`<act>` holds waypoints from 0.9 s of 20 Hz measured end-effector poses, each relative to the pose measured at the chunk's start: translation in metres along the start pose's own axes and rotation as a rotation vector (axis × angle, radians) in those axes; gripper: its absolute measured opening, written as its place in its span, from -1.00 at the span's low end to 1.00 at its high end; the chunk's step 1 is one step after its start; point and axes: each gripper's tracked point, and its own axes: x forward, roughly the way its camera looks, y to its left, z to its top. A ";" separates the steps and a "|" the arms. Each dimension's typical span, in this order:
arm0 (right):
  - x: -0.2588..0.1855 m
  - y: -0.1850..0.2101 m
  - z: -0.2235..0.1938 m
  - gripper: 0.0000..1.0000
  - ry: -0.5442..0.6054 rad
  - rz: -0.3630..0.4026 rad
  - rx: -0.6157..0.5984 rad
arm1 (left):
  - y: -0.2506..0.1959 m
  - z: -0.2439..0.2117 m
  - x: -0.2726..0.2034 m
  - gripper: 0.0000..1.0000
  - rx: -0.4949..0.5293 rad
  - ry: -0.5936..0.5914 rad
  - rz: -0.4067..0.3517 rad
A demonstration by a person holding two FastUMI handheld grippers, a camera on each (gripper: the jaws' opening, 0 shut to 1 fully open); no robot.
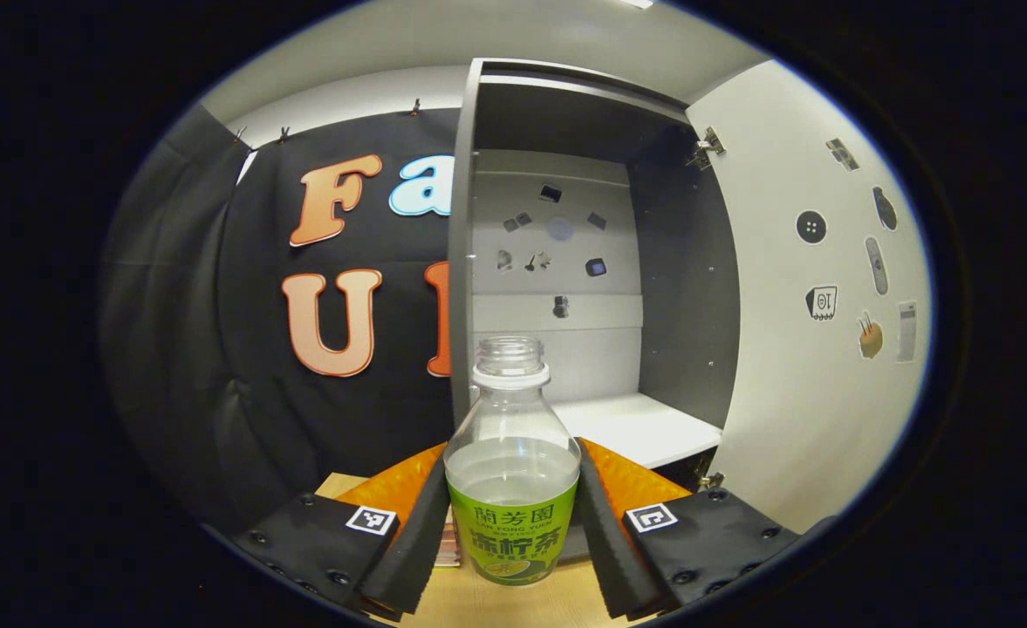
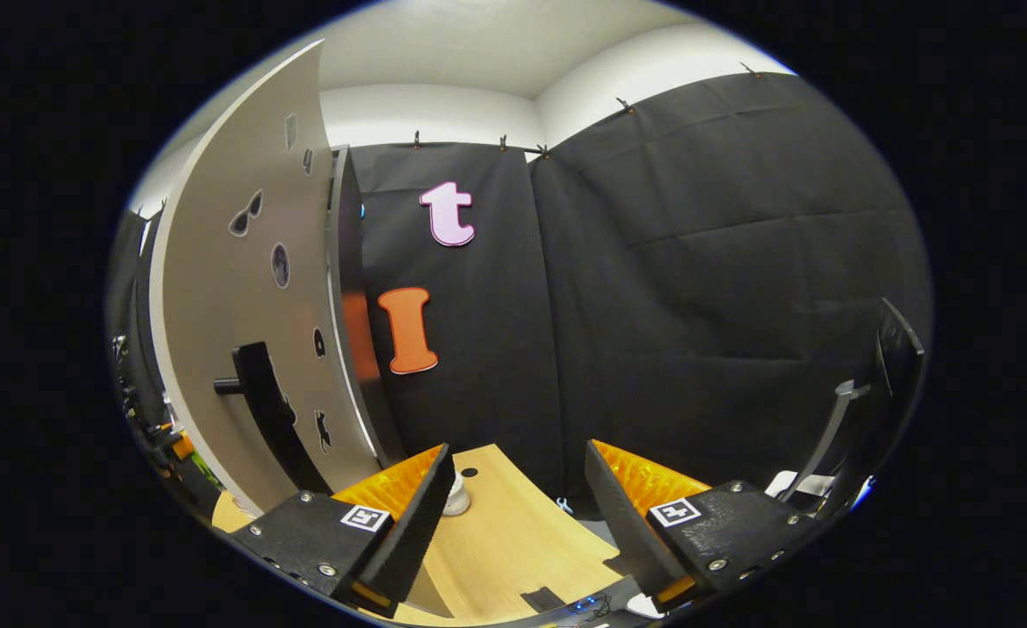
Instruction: Open the cabinet door with the right hand, grasp the bottle in the cabinet with the left hand and place it on the coaster, then close the cabinet door with the right hand.
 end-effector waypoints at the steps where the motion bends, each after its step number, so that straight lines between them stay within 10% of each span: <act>1: -0.002 0.003 -0.001 0.97 0.005 0.005 0.008 | 0.007 -0.012 -0.008 0.65 -0.018 0.015 0.006; 18: -0.010 0.012 -0.010 0.86 0.059 -0.014 0.068 | 0.057 -0.221 -0.078 0.63 -0.039 0.165 0.068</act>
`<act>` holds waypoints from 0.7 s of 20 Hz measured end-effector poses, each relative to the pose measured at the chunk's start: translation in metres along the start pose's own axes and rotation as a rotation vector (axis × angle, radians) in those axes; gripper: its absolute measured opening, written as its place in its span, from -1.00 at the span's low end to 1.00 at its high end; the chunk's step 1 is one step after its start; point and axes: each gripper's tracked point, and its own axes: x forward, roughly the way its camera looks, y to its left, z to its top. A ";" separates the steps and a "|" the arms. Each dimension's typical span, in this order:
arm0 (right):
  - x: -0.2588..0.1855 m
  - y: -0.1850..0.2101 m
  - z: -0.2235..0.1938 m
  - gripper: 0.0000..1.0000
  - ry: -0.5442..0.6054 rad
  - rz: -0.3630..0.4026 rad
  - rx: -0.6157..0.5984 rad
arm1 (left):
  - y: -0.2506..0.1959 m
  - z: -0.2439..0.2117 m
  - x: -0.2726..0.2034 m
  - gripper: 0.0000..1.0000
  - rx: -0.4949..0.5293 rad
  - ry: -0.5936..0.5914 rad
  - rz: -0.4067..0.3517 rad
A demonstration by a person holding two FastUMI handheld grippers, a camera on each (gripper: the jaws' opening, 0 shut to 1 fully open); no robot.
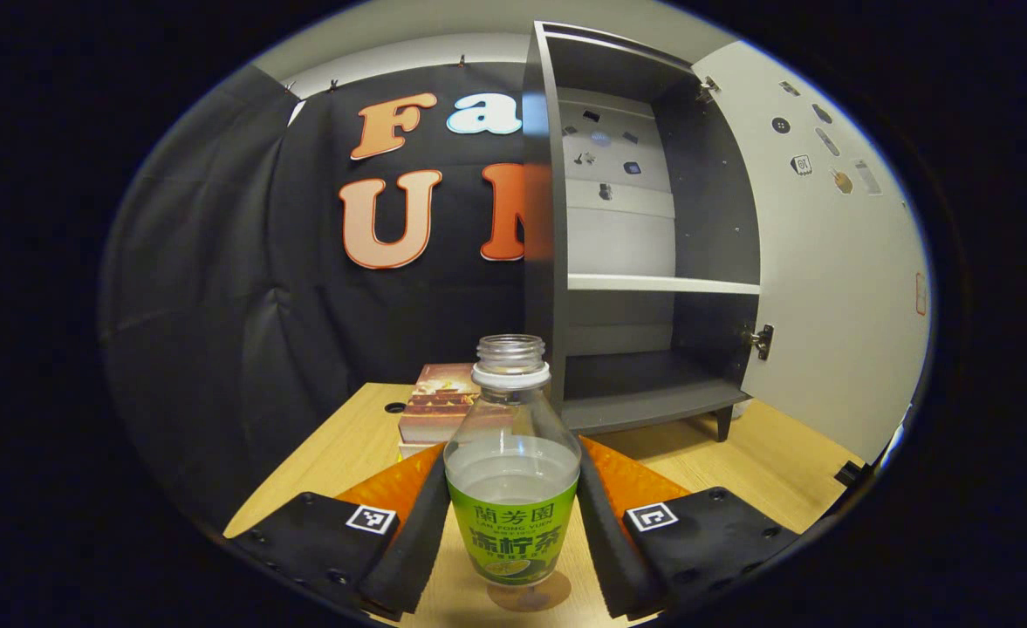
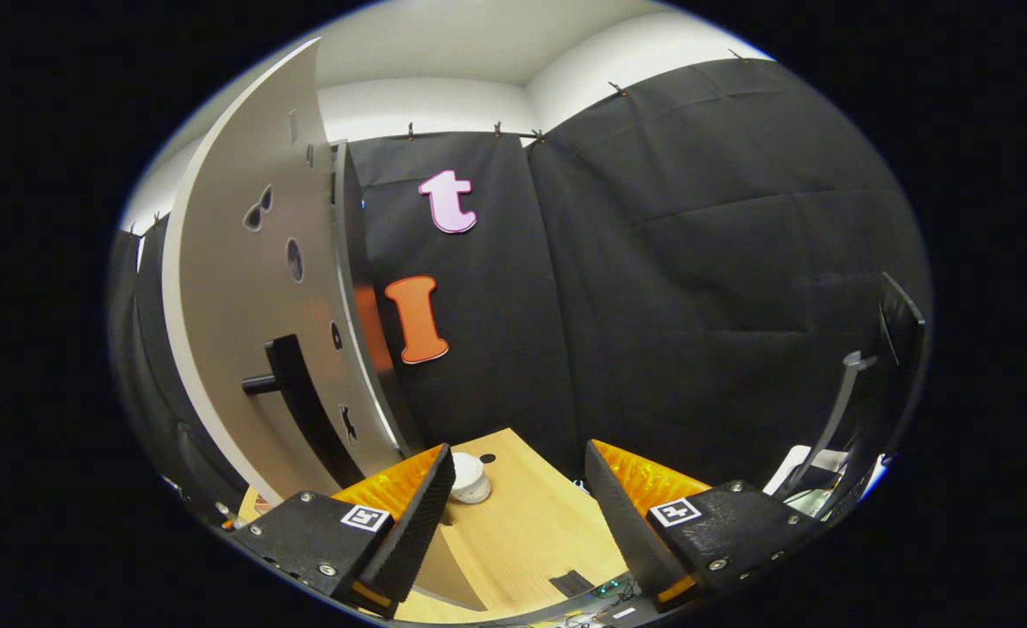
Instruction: Open the cabinet door with the right hand, grasp the bottle in the cabinet with the left hand and place it on the coaster, then close the cabinet door with the right hand.
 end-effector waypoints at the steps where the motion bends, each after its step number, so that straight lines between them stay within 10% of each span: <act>1: -0.001 -0.003 0.000 0.86 0.002 -0.012 0.005 | 0.000 -0.010 0.000 0.63 -0.019 0.007 0.000; 14: -0.013 -0.012 -0.005 0.87 0.009 -0.056 -0.009 | -0.005 -0.075 0.001 0.63 -0.074 0.038 0.011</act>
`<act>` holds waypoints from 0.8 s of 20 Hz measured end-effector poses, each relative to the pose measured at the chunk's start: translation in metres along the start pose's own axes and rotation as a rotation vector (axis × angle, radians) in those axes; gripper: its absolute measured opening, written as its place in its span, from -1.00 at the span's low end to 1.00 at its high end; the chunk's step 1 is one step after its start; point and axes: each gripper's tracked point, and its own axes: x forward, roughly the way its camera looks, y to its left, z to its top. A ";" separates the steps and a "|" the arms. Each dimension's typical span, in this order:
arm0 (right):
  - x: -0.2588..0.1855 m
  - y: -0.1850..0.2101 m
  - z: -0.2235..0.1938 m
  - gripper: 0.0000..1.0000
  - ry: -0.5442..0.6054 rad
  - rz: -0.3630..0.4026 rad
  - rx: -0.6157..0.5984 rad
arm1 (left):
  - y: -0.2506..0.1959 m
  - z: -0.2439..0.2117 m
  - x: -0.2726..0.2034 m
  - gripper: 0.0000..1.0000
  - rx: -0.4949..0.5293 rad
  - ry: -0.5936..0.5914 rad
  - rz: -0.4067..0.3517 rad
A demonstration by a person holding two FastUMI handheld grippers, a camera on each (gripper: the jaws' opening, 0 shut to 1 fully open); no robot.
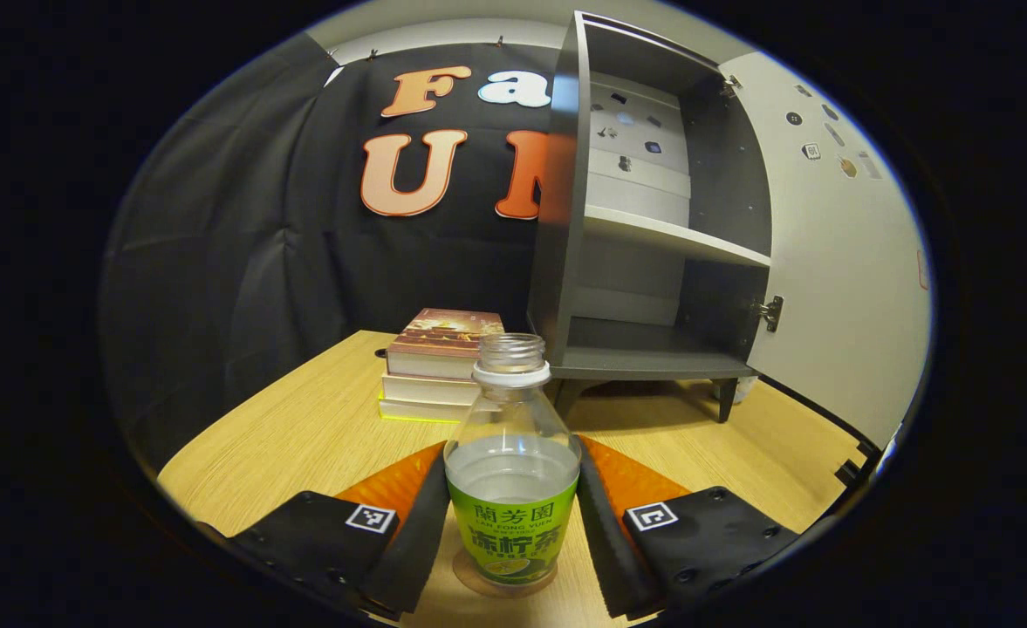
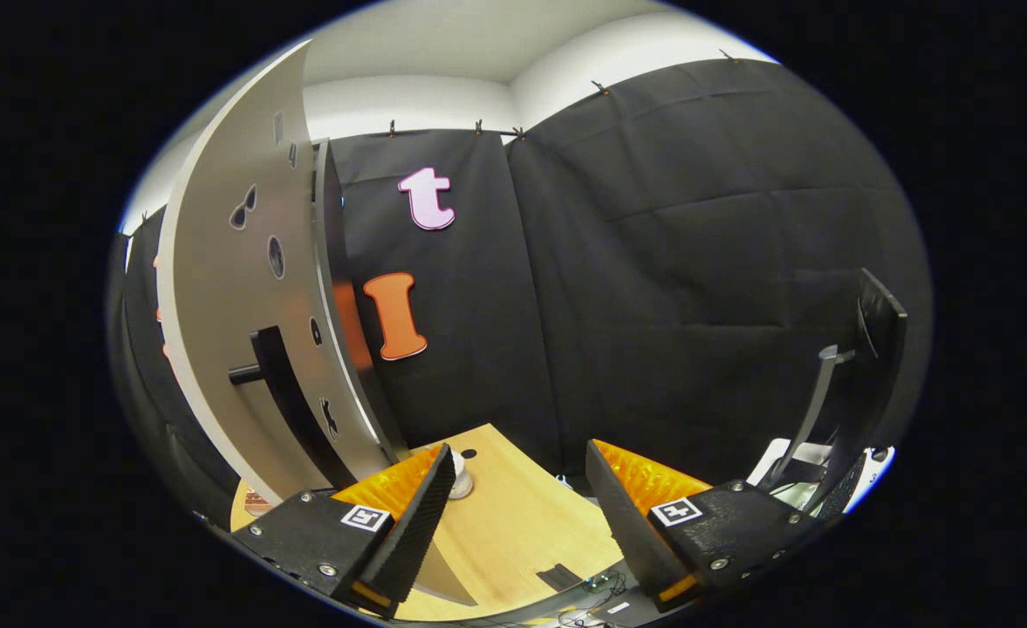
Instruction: Open the cabinet door with the right hand, grasp the bottle in the cabinet with the left hand and place it on the coaster, then close the cabinet door with the right hand.
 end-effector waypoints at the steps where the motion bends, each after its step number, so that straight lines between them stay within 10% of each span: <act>1: -0.001 -0.001 0.000 0.87 -0.001 -0.002 0.000 | 0.001 0.000 -0.003 0.63 0.002 -0.012 -0.002; 16: 0.009 0.004 -0.014 0.87 0.035 0.018 -0.006 | -0.019 0.006 -0.014 0.89 0.041 0.004 -0.018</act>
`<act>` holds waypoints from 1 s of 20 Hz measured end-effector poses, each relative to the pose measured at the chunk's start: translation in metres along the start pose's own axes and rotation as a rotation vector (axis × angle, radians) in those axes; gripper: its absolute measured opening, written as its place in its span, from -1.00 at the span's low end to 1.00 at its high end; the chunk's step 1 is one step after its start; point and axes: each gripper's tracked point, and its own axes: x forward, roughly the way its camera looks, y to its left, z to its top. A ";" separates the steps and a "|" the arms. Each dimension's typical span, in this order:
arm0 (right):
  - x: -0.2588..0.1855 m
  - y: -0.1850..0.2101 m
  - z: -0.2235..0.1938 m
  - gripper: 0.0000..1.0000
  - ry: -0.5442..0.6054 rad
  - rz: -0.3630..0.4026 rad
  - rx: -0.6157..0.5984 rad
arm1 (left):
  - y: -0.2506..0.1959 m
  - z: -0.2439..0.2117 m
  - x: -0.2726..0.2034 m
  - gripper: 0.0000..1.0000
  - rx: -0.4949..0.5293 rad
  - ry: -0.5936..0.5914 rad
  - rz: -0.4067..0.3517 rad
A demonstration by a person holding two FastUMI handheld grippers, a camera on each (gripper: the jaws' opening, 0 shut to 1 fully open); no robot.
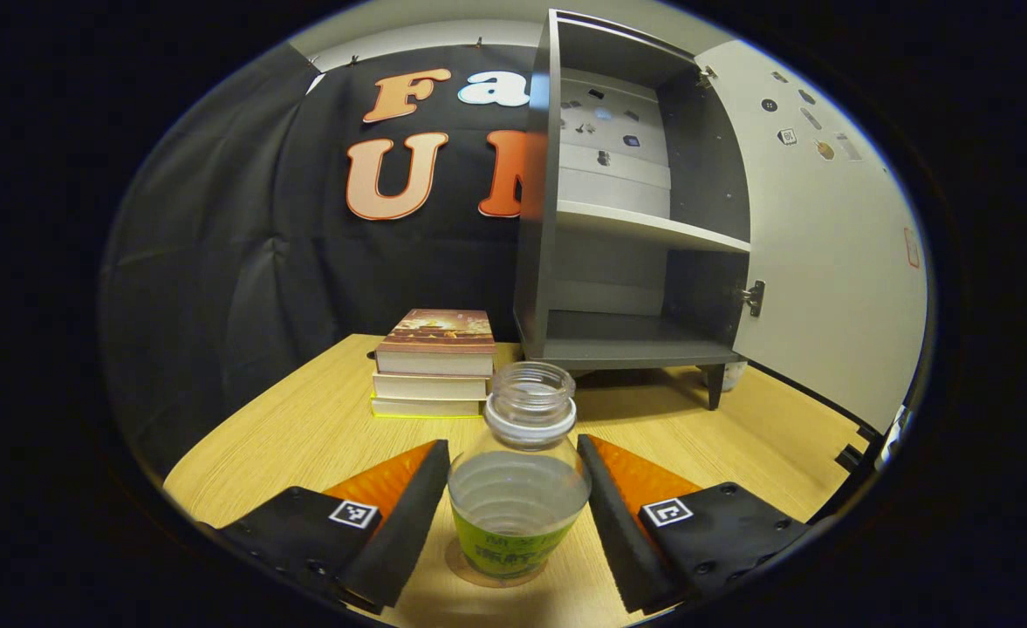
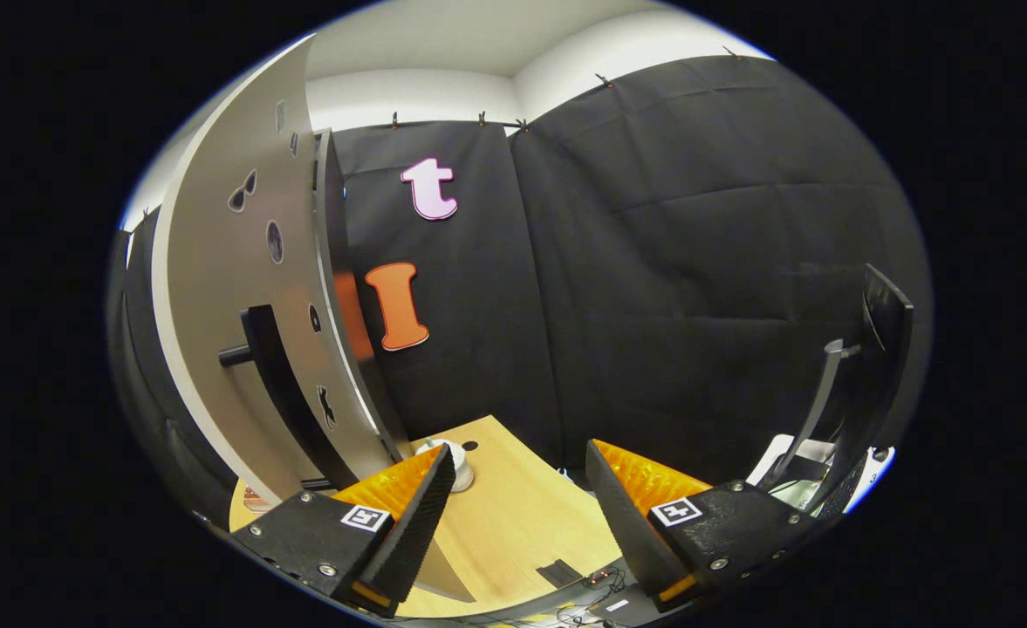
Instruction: Open the cabinet door with the right hand, grasp the bottle in the cabinet with the left hand and place it on the coaster, then close the cabinet door with the right hand.
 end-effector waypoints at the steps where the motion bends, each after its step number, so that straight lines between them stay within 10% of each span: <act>1: 0.001 0.000 0.001 0.87 -0.001 0.000 -0.003 | -0.001 0.003 -0.001 0.92 0.001 0.001 0.003; 20: 0.035 0.001 -0.037 0.87 0.065 0.109 -0.018 | -0.024 0.215 -0.080 0.89 0.057 -0.166 -0.012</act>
